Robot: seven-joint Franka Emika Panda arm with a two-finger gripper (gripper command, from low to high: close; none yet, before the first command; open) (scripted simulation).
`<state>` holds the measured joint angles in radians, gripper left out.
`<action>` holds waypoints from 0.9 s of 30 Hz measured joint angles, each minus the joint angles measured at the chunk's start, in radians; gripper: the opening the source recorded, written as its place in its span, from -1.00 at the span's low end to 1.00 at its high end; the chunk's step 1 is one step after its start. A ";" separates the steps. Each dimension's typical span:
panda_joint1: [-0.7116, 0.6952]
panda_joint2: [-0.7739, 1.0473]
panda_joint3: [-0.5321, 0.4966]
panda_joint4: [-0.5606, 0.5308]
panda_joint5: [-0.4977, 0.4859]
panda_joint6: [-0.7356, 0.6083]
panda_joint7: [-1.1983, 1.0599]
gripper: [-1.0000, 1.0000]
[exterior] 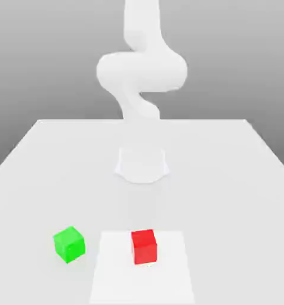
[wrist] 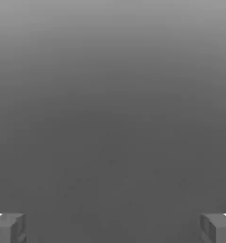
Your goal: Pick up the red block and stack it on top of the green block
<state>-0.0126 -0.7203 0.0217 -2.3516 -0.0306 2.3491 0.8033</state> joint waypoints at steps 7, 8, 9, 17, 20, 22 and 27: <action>-0.033 0.266 0.034 -0.161 -0.081 0.156 -0.001 0.00; -0.036 0.304 0.035 -0.183 -0.089 0.178 -0.004 0.00; -0.038 0.341 0.034 -0.206 -0.095 0.201 -0.008 0.00; -0.023 0.641 0.011 -0.394 -0.040 0.391 -0.119 0.00; -0.021 0.736 0.022 -0.432 0.020 0.462 -0.177 0.00; -0.022 0.795 0.022 -0.429 0.023 0.512 -0.180 0.00; -0.006 0.947 0.001 -0.411 0.003 0.641 -0.167 -1.00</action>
<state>-0.0191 0.2269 0.0225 -2.7623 -0.0280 2.9905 0.6367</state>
